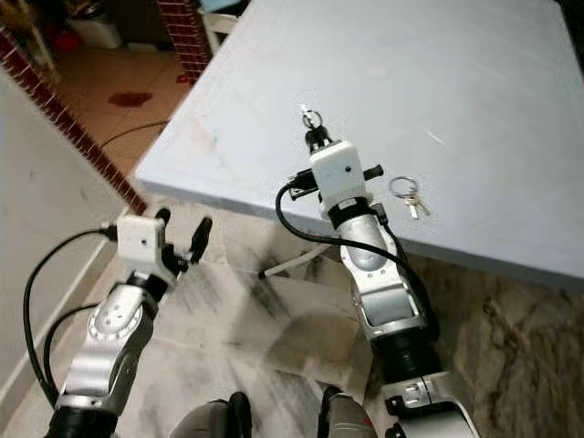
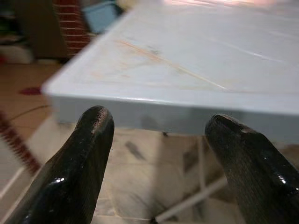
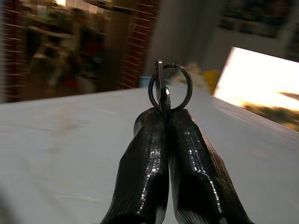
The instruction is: Hang keys on a hook
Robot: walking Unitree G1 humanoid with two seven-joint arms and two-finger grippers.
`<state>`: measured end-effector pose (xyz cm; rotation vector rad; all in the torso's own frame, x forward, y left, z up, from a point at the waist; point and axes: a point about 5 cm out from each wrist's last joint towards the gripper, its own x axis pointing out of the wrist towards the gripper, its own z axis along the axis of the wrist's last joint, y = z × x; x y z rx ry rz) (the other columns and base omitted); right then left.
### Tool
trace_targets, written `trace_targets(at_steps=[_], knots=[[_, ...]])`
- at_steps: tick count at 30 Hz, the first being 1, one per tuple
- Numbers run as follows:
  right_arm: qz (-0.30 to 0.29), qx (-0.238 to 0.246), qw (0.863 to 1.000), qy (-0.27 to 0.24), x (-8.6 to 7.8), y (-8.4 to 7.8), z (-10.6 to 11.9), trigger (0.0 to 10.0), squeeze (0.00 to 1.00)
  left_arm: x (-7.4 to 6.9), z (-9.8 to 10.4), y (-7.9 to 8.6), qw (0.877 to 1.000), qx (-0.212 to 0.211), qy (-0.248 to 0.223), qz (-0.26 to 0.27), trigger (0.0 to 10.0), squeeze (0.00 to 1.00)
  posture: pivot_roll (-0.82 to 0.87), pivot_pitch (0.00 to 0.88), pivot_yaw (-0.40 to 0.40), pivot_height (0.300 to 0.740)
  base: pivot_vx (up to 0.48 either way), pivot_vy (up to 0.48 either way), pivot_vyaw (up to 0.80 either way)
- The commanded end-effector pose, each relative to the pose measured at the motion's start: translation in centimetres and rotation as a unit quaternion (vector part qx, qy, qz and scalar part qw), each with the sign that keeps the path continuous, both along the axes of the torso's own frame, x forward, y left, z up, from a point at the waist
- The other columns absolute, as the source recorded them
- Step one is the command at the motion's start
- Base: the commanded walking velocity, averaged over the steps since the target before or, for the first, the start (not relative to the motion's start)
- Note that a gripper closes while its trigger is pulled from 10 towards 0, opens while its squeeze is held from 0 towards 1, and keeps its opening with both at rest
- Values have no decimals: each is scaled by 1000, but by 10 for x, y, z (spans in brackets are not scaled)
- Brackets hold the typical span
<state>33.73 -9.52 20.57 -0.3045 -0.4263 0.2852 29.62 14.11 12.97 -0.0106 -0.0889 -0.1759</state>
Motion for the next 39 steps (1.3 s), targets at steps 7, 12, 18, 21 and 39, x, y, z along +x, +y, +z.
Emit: trace_targets(at_steps=[7, 12, 18, 21, 39], knots=[[29, 0, 1000, 4, -10, 15, 0, 10000, 0, 4, 5, 24, 995, 41, -15, 91, 10000, 0, -57, 165, 66, 740, 0, 0, 800], [32, 1, 999, 9, -12, 18, -2, 10000, 0, 5, 2, 33, 992, 44, -8, 115, 10000, 0, -59, 161, 56, 740, 0, 0, 800], [34, 5, 999, 17, -14, 21, -4, 10000, 0, 3, -1, 35, 992, 44, -7, 117, 10000, 0, -57, 157, 46, 740, 0, 0, 800], [35, 6, 999, 19, -14, 21, -4, 10000, 0, 2, -2, 34, 992, 41, -5, 120, 10000, 0, -59, 162, 46, 740, 0, 0, 800], [-1, 18, 999, 46, -18, 0, -12, 10000, 0, 2, -17, 13, 996, 33, 19, 86, 10000, 0, -92, 149, 62, 740, 0, 0, 800]])
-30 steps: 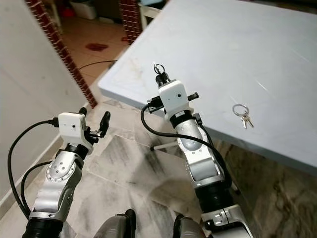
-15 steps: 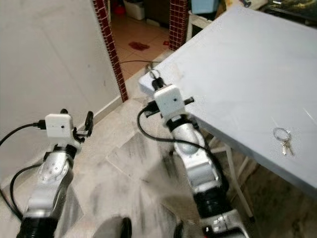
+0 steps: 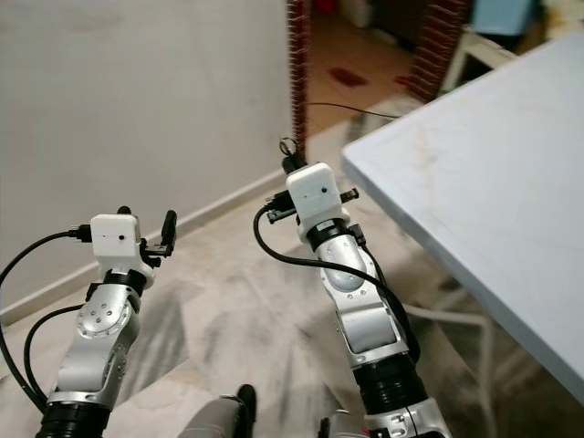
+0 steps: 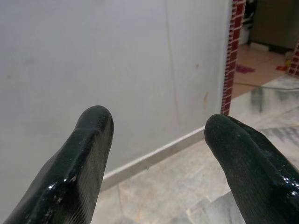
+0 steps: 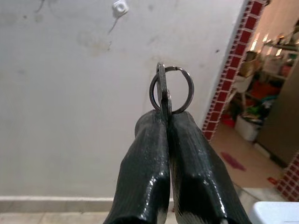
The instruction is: Hang keys on a hook
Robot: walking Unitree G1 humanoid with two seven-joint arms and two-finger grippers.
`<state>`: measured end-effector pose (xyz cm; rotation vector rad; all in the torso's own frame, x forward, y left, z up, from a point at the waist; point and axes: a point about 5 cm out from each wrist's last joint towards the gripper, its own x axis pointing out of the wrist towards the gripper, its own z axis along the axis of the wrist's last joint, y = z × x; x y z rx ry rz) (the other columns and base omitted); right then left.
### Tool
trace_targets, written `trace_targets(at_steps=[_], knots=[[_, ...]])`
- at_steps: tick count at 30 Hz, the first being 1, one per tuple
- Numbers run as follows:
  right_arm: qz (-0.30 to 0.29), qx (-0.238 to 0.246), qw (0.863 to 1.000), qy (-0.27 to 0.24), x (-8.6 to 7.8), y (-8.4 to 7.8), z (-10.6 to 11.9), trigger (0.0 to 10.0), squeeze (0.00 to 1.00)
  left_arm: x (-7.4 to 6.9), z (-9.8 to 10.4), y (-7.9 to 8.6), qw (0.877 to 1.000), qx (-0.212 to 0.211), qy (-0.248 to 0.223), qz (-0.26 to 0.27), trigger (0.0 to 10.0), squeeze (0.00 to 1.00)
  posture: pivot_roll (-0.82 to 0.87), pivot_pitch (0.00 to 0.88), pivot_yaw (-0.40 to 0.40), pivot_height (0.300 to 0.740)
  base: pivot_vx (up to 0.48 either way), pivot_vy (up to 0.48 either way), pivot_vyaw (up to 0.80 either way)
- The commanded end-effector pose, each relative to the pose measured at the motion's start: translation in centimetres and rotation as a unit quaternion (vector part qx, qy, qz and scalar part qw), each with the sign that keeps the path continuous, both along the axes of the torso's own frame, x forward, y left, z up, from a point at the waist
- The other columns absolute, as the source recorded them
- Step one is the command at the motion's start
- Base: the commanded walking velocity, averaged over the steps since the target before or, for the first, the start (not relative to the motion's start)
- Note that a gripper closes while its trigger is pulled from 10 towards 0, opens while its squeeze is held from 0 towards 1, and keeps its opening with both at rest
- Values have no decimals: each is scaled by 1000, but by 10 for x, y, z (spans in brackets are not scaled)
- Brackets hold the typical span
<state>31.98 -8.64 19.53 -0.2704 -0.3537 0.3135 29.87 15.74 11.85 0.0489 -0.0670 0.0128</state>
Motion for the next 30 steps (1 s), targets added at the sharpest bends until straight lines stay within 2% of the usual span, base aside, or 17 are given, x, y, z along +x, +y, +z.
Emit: trace_targets(at_steps=[1, 3, 12, 15, 17, 19, 20, 26, 30], knots=[[-17, 11, 1000, 9, 0, -12, -2, 10000, 0, 0, -7, -5, 1000, 6, 12, -10, 10000, 0, -94, 148, 63, 740, 0, 0, 800], [-32, 26, 999, 17, 0, -18, -4, 10000, 0, 0, -9, -7, 1000, 8, 13, -19, 10000, 0, -100, 146, 66, 740, 0, 0, 800], [-53, 34, 998, 26, -4, -13, -10, 10000, 0, 4, -13, -13, 998, 26, 7, -56, 10000, 0, -102, 96, 52, 740, 0, 0, 800], [-31, 37, 998, 38, -3, -3, -13, 10000, 0, 7, -12, -4, 999, 28, -2, -35, 10000, 0, -62, 40, 20, 740, 0, 0, 0], [-12, 33, 999, 40, -1, -1, -12, 10000, 0, 10, -8, 2, 1000, 13, -4, -8, 10000, 0, -38, 43, 15, 740, 0, 0, 0], [-8, 34, 999, 40, 0, -1, -12, 10000, 0, 11, -7, 2, 1000, 11, -6, -4, 10000, 0, -38, 43, 15, 740, 0, 0, 0], [-5, 19, 999, 47, 2, 0, -20, 10000, 0, 10, -11, 6, 1000, 14, -4, 4, 10000, 0, -25, 35, 11, 740, 0, 0, 0], [-13, 34, 998, 52, 8, -2, -20, 10000, 0, 7, -9, 10, 1000, 18, -12, 2, 10000, 0, 13, 19, 8, 740, 0, 0, 0], [-37, 47, 997, 55, 11, -10, -26, 10000, 0, 7, -8, 9, 1000, 16, -11, -8, 10000, 0, 21, 13, 13, 740, 0, 0, 0]])
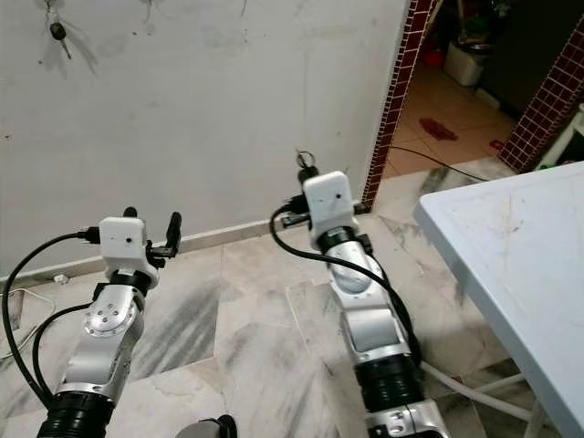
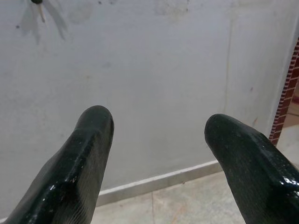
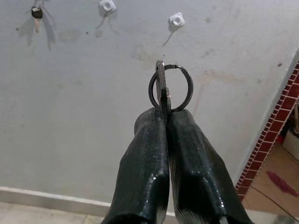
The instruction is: Hang keys on a hook
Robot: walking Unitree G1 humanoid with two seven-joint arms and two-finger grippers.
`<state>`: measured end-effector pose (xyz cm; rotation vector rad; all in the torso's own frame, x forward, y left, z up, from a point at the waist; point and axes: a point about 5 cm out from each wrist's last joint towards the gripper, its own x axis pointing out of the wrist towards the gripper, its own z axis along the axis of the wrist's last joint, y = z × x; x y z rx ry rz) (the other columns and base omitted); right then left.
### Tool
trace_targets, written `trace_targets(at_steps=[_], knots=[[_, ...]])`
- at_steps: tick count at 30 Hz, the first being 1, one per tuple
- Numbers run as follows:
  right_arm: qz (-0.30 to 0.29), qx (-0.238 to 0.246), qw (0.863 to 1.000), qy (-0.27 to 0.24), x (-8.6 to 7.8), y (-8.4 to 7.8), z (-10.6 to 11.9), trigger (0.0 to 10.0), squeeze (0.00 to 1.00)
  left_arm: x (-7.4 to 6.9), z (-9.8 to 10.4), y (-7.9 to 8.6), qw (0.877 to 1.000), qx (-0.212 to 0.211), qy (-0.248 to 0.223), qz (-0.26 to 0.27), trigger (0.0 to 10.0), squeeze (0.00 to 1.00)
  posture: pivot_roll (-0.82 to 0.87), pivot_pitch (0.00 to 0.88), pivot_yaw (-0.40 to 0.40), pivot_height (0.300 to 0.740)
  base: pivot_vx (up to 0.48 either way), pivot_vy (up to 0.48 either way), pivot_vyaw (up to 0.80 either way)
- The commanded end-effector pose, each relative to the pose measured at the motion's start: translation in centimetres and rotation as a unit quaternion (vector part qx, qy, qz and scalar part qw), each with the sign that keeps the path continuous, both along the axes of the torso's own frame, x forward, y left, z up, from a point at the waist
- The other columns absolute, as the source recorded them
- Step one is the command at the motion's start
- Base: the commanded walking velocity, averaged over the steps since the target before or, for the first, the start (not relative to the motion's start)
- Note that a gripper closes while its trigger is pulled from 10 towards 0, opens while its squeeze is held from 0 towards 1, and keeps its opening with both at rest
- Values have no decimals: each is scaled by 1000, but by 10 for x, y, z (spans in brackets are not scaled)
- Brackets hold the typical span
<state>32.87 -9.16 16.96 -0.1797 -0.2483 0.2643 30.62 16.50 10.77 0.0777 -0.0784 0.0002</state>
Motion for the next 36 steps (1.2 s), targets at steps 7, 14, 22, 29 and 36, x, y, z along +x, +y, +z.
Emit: trace_targets(at_steps=[7, 14, 22, 29, 36], knots=[[-25, 18, 1000, 0, 4, -5, 2, 10000, 0, 1, 7, -2, 1000, -2, -11, -20, 10000, 0, 17, 46, -15, 740, 0, 0, 0], [-24, 15, 1000, -12, 8, -4, 8, 10000, 0, -5, 5, -9, 1000, -26, -10, -10, 10000, 0, 19, 83, -24, 740, 0, 0, 0], [-25, 19, 999, -23, 13, -1, 16, 10000, 0, -7, 6, -12, 999, -30, -6, -14, 10000, 0, 29, 133, -11, 740, 0, 0, 0], [-29, 24, 999, -25, 15, 3, 17, 10000, 0, -5, 11, -12, 999, -28, -9, -11, 10000, 0, 42, 142, 1, 740, 0, 0, 515], [-27, 40, 999, -24, 17, 3, 17, 10000, 0, -5, 11, -10, 1000, -29, -7, -10, 10000, 0, 47, 136, 4, 740, 0, 0, 446]])
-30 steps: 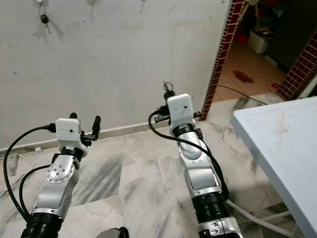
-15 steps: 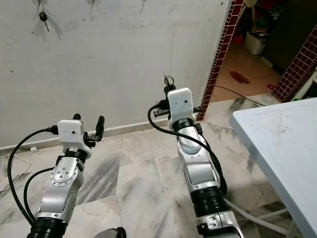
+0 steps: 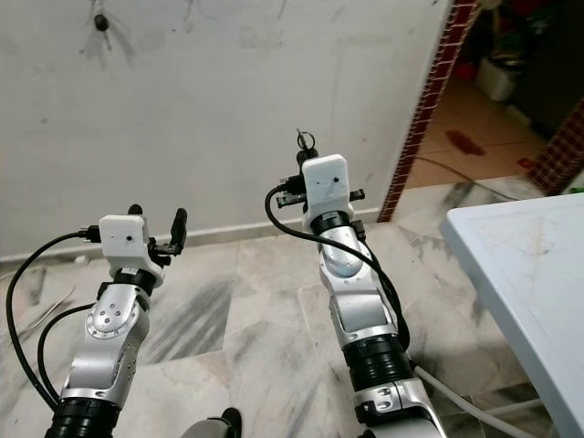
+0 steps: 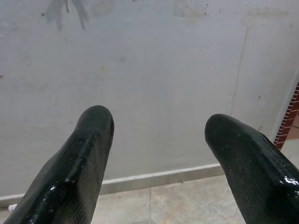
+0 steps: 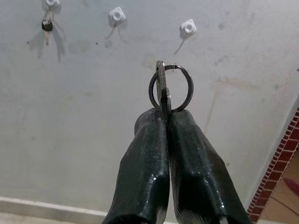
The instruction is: Hang keys on a hook
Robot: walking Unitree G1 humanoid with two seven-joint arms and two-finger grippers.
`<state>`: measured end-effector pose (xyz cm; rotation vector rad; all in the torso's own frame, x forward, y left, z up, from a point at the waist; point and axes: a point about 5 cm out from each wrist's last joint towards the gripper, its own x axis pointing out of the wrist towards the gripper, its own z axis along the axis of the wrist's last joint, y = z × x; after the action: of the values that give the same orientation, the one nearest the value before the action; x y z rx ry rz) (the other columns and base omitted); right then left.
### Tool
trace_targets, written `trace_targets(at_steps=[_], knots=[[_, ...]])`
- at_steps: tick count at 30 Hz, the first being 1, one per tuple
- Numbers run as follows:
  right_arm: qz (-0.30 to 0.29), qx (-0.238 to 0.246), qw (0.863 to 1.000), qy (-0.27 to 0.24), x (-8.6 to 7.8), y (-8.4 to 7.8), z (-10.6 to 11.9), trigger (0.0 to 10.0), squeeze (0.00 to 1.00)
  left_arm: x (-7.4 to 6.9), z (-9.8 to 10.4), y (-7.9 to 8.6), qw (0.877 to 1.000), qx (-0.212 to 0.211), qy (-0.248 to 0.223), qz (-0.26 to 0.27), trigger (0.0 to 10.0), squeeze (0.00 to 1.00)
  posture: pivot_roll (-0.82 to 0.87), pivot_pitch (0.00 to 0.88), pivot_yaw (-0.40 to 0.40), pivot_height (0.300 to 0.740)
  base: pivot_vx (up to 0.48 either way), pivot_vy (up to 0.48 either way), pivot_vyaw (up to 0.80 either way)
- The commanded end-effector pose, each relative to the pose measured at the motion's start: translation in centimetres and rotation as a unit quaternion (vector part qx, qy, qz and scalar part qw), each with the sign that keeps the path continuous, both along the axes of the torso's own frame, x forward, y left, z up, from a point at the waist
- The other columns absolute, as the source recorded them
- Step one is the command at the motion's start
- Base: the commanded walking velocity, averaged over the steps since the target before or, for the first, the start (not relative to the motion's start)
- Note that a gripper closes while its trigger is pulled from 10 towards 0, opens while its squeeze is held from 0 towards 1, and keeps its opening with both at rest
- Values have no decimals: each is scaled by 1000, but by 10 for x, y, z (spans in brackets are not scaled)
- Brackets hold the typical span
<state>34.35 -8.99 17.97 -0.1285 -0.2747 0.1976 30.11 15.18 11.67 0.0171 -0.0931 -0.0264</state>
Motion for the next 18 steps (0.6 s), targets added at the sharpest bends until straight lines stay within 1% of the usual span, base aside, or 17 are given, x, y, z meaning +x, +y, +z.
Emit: trace_targets(at_steps=[1, 5, 11, 18], knots=[[2, 10, 1000, -12, 2, 1, 7, 10000, 0, 0, 2, 3, 1000, 1, 0, 5, 10000, 0, 48, 135, 7, 740, 0, 0, 0], [2, 13, 1000, -16, 3, 4, 8, 10000, 0, 2, 3, 1, 1000, 1, 2, -4, 10000, 0, 50, 130, 25, 740, 0, 0, 0], [-18, 28, 999, -16, 3, 3, 4, 10000, 0, 6, 6, -1, 999, 15, 4, -33, 10000, 0, 51, 126, 94, 740, 0, 0, 0], [-18, 28, 999, -16, 3, 3, 4, 10000, 0, 6, 6, -1, 999, 15, 4, -33, 10000, 0, 51, 126, 94, 740, 0, 0, 0]])
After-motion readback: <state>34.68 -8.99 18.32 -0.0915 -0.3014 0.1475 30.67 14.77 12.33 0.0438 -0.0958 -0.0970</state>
